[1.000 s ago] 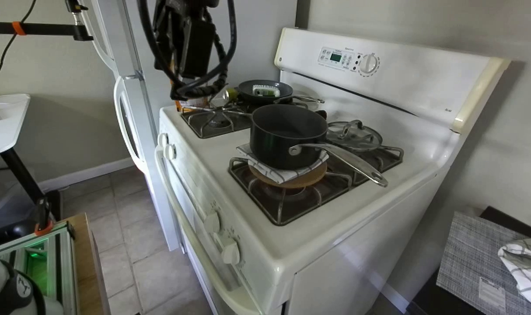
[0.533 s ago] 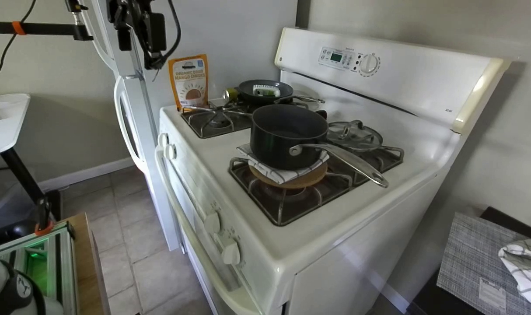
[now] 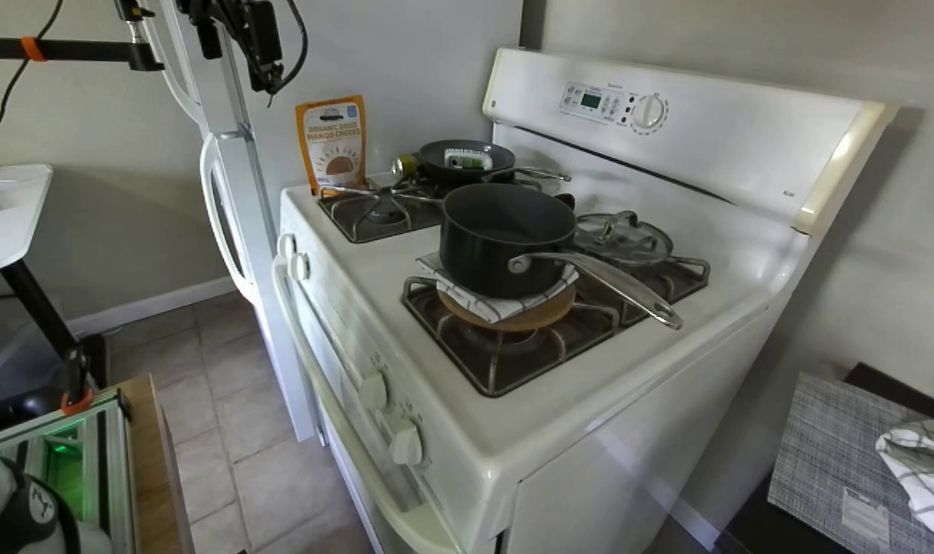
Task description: Put the orange packet in the pot
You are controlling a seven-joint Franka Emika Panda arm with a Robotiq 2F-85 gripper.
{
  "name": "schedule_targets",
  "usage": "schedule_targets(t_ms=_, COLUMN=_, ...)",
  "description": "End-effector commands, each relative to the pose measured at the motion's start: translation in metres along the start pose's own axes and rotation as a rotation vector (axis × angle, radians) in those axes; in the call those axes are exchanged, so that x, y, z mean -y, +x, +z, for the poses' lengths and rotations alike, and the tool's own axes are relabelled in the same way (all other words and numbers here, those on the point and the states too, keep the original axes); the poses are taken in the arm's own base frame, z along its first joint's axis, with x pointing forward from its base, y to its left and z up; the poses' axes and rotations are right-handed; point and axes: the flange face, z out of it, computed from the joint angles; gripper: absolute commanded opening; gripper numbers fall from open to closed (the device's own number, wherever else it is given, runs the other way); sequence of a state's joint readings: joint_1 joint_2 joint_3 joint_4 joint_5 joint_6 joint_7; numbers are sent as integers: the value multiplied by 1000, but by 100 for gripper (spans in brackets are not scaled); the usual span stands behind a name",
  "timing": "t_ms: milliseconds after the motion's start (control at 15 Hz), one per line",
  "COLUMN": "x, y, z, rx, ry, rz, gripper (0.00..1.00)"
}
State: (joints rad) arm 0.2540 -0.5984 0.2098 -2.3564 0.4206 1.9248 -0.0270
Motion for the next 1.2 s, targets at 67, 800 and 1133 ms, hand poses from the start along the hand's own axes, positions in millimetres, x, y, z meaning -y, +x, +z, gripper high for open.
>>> schedule_targets(t_ms=67, x=21, y=29, z=32, rx=-173, ry=47, rz=167, gripper=100)
schedule_targets(t_ms=800, x=58, y=126, z=124, rx=-391, ry=112, rz=225, gripper=79)
schedule_targets(t_ms=1133, x=65, y=140, z=138, rx=-349, ry=96, rz=275, gripper=80)
